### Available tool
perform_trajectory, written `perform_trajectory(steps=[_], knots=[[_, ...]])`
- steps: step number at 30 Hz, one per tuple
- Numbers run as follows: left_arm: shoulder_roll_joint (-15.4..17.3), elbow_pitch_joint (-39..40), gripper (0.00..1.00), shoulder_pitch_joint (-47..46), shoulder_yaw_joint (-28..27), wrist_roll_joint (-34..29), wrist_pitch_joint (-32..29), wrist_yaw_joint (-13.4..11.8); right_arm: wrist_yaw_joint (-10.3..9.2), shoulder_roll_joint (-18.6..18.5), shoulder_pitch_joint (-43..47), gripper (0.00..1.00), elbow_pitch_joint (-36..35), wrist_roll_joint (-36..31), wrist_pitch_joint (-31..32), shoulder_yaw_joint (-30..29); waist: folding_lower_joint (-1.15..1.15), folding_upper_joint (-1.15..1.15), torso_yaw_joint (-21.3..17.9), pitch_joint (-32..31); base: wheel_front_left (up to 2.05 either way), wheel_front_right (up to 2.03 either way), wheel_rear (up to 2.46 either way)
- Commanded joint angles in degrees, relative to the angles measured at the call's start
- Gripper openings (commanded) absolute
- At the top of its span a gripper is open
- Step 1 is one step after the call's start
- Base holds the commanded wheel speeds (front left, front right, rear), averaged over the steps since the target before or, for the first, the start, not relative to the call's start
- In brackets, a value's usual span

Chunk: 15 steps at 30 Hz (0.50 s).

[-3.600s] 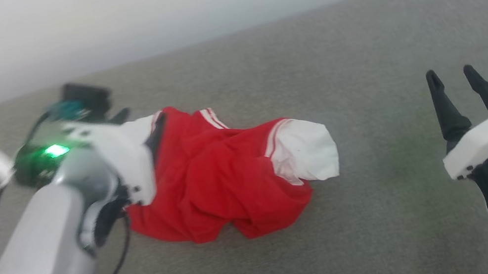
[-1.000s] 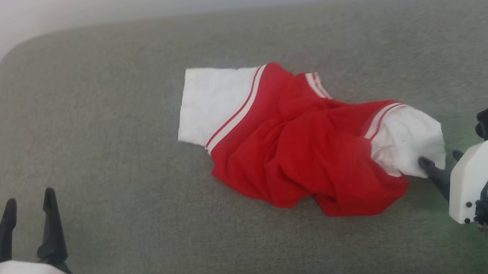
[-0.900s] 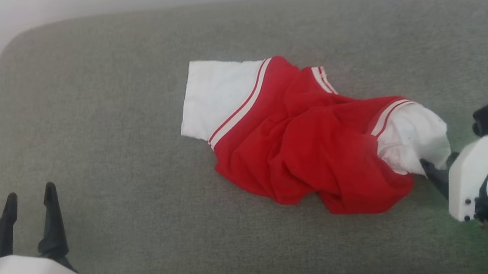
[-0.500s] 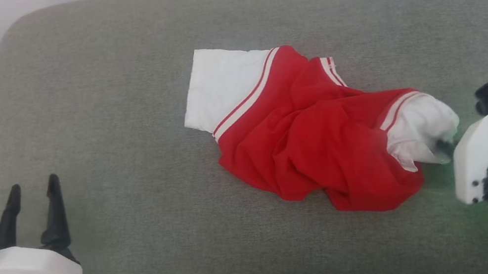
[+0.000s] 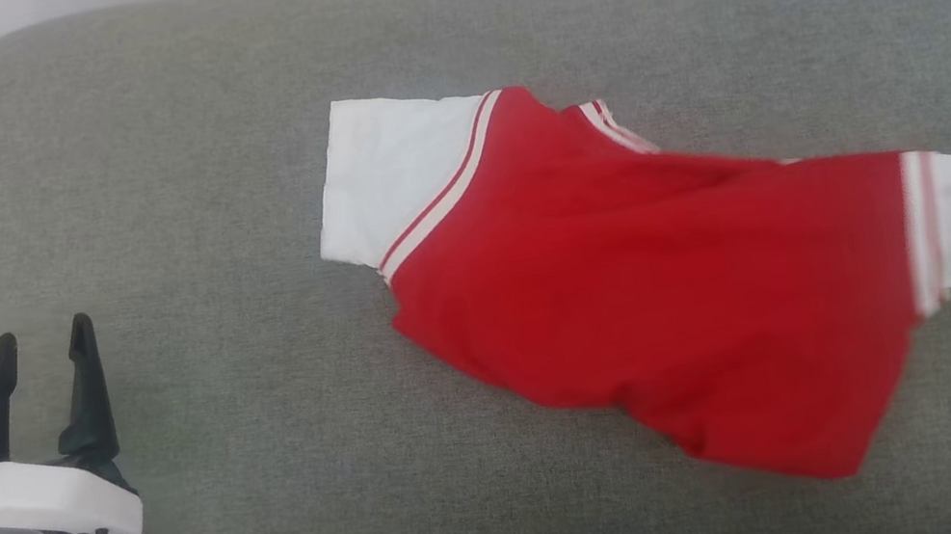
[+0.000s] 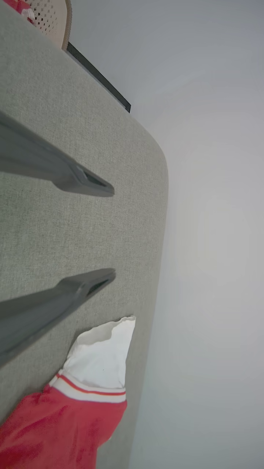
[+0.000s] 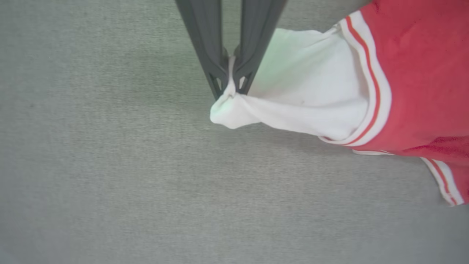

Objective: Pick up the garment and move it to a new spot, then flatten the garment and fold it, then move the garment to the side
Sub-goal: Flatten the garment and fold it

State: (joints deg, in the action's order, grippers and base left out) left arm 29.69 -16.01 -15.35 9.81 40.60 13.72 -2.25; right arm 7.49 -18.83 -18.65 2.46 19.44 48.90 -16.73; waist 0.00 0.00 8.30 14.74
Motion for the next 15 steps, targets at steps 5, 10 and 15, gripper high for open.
perform_trajectory(steps=[5,10,15], knots=[[-0.37,-0.41,1.0,-1.82,0.64,-0.78,0.2,0.53,0.0,-1.31,-1.51,0.0,5.76,-1.43,-0.06,-2.6,0.0,0.0,0.1,0.94,0.0,0.0,0.0],[-0.5,-1.3,1.0,-2.95,1.21,-0.72,0.22,0.97,0.0,-0.86,-2.61,0.0,13.27,-1.67,-2.18,-2.39,0.0,0.0,0.3,1.4,0.0,0.0,0.0],[-0.37,-2.04,1.0,-4.0,1.79,-0.32,-0.48,1.63,0.0,0.02,-4.92,1.0,20.56,-2.01,-4.89,-1.98,0.0,0.0,0.19,1.22,0.0,0.0,0.0]])
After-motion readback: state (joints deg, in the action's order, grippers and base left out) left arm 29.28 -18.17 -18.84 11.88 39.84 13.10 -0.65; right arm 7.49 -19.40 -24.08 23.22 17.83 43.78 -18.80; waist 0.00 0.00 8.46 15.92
